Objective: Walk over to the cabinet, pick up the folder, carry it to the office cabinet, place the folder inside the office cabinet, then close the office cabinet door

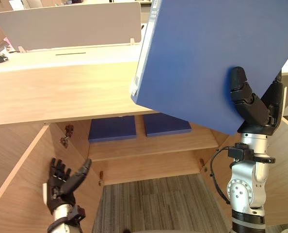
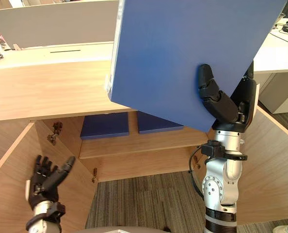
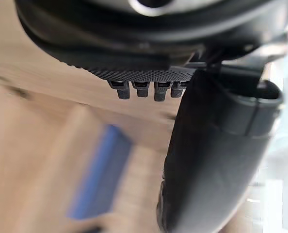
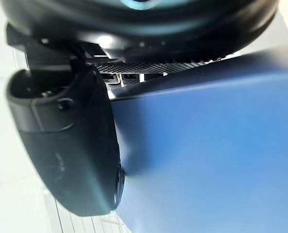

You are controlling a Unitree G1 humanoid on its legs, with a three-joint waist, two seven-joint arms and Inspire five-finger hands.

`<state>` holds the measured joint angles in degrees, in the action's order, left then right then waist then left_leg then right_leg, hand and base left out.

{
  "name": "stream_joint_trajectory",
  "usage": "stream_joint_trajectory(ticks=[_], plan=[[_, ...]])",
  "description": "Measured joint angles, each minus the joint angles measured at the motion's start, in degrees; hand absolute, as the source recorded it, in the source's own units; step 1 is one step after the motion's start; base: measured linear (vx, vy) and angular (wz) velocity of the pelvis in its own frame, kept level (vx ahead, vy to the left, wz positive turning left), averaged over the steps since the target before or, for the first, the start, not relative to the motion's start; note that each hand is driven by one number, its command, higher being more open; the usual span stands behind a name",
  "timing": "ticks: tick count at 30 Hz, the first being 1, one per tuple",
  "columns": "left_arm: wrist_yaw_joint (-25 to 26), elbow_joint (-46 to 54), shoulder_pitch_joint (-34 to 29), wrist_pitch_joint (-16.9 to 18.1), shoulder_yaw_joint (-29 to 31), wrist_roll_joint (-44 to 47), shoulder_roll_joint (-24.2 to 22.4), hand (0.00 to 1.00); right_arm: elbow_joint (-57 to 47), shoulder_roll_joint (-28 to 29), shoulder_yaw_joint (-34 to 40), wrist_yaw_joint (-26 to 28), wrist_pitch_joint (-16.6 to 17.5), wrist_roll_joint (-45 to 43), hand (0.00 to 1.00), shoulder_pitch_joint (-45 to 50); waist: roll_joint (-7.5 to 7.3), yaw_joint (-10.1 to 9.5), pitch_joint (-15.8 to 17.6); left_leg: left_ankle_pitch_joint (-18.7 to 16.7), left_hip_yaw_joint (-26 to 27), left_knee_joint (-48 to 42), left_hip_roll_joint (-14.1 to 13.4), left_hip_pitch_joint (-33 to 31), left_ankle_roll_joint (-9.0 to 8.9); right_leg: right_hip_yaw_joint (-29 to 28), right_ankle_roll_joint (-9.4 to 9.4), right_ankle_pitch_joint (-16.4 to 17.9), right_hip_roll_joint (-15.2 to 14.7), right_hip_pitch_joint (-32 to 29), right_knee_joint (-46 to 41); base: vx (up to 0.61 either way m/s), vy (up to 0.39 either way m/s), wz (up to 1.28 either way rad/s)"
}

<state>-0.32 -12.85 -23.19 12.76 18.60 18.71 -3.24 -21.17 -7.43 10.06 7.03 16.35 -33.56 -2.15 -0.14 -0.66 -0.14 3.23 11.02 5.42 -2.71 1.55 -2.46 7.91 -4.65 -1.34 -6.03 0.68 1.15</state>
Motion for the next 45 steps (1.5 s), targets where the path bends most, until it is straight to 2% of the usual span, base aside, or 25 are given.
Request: stream_joint_trajectory(ticks=[3,5,7,9,11,13,16,18,20,23,26,29,31,33,34,38,44,45], plan=[[0.3,-12.0,1.4,-1.5,0.0,-4.0,0.1,1.0,0.0,-0.5,-4.8,0.0,0.0,0.0,0.0,0.0,-0.04,0.34,0.0,0.0,0.1,0.0,-0.1,-0.3,0.0,-0.1,-0.01,0.0,0.0,-0.3,0.0,0.0,-0.003,-0.01],[0.5,-24.1,3.0,-2.7,0.0,-7.1,1.2,1.0,0.9,-1.7,-13.9,0.5,0.1,0.1,0.0,0.0,-0.18,0.4,0.2,0.0,0.3,0.0,-0.2,-1.0,-0.02,-0.4,0.0,0.0,0.0,-1.1,0.0,0.0,-0.009,-0.04],[0.8,-30.4,3.9,-3.2,0.0,-9.2,2.3,1.0,3.1,-3.1,-21.2,1.7,0.1,2.2,0.0,-0.3,-0.68,-0.03,1.3,0.1,0.5,-0.3,-0.3,-1.3,-0.1,-0.8,0.05,-0.1,0.0,-1.7,-0.3,-0.01,-0.003,-0.05],[0.9,-34.6,6.8,-3.5,0.0,-10.5,4.7,1.0,7.4,-4.5,-28.7,3.3,-0.2,6.5,0.0,-3.9,-1.07,-0.31,5.5,-0.4,0.4,-3.0,-0.6,-4.2,-0.07,-1.0,0.29,0.1,-0.1,-4.5,-2.7,-0.1,-0.007,0.01],[1.0,-36.8,10.1,-3.6,-0.1,-10.7,6.1,1.0,10.8,-5.5,-31.9,3.8,-0.7,9.9,0.0,-8.2,-1.07,-0.6,9.3,-1.9,0.3,-8.2,-1.0,-9.2,0.19,-1.2,0.62,0.3,-0.4,-8.4,-5.7,-0.16,-0.012,0.03],[1.6,-37.9,14.2,-3.7,-1.7,-10.7,7.1,1.0,16.7,-6.8,-34.5,3.0,-2.2,15.7,0.0,-13.8,-0.08,-1.41,14.5,-4.1,-0.6,-16.7,-1.7,-16.8,0.75,-0.9,0.94,1.4,-0.8,-14.3,-10.9,-0.21,-0.004,0.13],[1.7,-37.7,17.4,-3.6,-4.2,-9.9,7.7,1.0,22.5,-8.0,-35.4,0.8,-3.9,21.9,0.0,-18.2,1.21,-1.72,19.0,-6.2,-1.7,-24.0,-2.1,-24.3,1.28,0.1,0.87,3.5,-1.4,-21.0,-17.7,-0.18,0.028,0.2],[1.7,-37.0,19.7,-3.4,-5.2,-8.6,7.7,1.0,24.0,-9.1,-35.4,0.1,-3.8,23.9,0.0,-20.6,1.94,-1.72,21.4,-7.2,-2.5,-27.7,-2.1,-29.1,1.22,0.3,0.89,4.7,-2.0,-25.7,-21.9,-0.16,0.061,0.14],[2.0,-35.8,22.5,-3.0,-7.0,-7.8,8.1,1.0,25.7,-9.8,-35.3,-1.3,-3.8,25.4,0.0,-24.2,3.01,-1.71,23.9,-7.7,-2.7,-32.2,-2.2,-34.3,1.9,0.0,0.91,5.8,-2.7,-31.1,-26.9,-0.16,0.057,0.06],[2.5,-33.5,24.4,-2.0,-9.1,-7.0,8.0,1.0,28.5,-9.8,-34.0,-3.4,-3.9,26.5,0.0,-27.7,4.04,-1.86,25.4,-9.1,-2.8,-36.8,-2.8,-40.3,2.11,-0.5,0.91,7.2,-3.0,-37.2,-31.9,-0.13,0.033,-0.03],[2.7,-30.0,26.4,-1.6,-9.1,-4.7,7.5,1.0,29.3,-9.1,-29.0,-7.2,-4.7,26.2,0.0,-30.0,4.21,-3.04,25.6,-12.0,-3.2,-44.9,-4.3,-49.3,1.87,-0.9,1.41,10.0,-3.2,-46.2,-39.9,-0.14,-0.001,-0.03],[2.8,-25.3,27.5,-1.0,-9.0,-3.5,7.3,1.0,29.3,-8.0,-22.1,-11.7,-4.9,21.7,0.0,-32.9,4.44,-3.32,26.8,-12.9,-4.7,-50.6,-4.8,-56.0,2.01,-0.2,1.8,12.2,-3.7,-52.3,-45.9,-0.08,-0.026,0.14],[3.0,-21.9,27.5,-0.5,-9.0,-1.9,6.4,1.0,30.1,-7.2,-16.0,-14.9,-4.9,15.6,0.0,-36.2,4.46,-3.52,26.9,-13.3,-5.4,-53.7,-4.9,-60.4,2.17,-0.1,2.06,13.4,-4.2,-56.6,-49.8,-0.05,-0.041,0.12],[3.0,-20.2,27.6,-0.3,-9.0,-1.7,5.9,1.0,31.7,-7.1,-12.8,-16.9,-4.8,10.3,0.0,-39.2,4.47,-3.83,26.9,-13.5,-5.6,-55.2,-5.1,-62.5,2.06,-0.1,2.19,13.8,-4.2,-58.5,-51.3,-0.03,-0.043,0.03],[3.0,-19.0,28.0,-0.1,-9.0,-1.6,5.3,1.0,33.2,-7.1,-10.0,-18.7,-4.2,4.7,0.0,-41.5,4.51,-4.43,27.0,-13.6,-5.8,-56.0,-5.2,-63.7,1.92,-0.1,2.23,14.2,-4.3,-59.8,-52.4,-0.02,-0.043,0.01],[3.0,-17.4,28.0,0.1,-9.1,0.3,4.0,1.0,36.2,-7.1,-3.3,-21.6,-1.6,-5.7,0.0,-45.5,4.62,-5.22,27.1,-13.7,-6.5,-56.9,-5.3,-65.6,1.82,0.7,2.59,14.7,-4.5,-61.3,-53.5,-0.01,-0.042,0.06],[4.0,-16.3,28.1,0.1,-10.0,2.7,3.8,1.0,40.1,-6.5,3.6,-28.6,2.0,-12.6,0.0,-52.7,4.63,-6.01,27.1,-13.6,-7.1,-57.3,-5.2,-67.0,1.81,1.6,2.86,15.1,-4.8,-62.1,-53.9,0.01,-0.02,0.06],[4.4,-16.2,28.1,0.1,-10.2,3.3,3.6,1.0,41.1,-6.4,5.1,-31.0,2.5,-12.7,1.0,-54.9,4.63,-6.38,27.1,-13.6,-7.1,-57.2,-5.2,-67.1,1.8,1.8,2.92,15.2,-4.9,-62.1,-53.9,0.01,-0.016,0.05]])
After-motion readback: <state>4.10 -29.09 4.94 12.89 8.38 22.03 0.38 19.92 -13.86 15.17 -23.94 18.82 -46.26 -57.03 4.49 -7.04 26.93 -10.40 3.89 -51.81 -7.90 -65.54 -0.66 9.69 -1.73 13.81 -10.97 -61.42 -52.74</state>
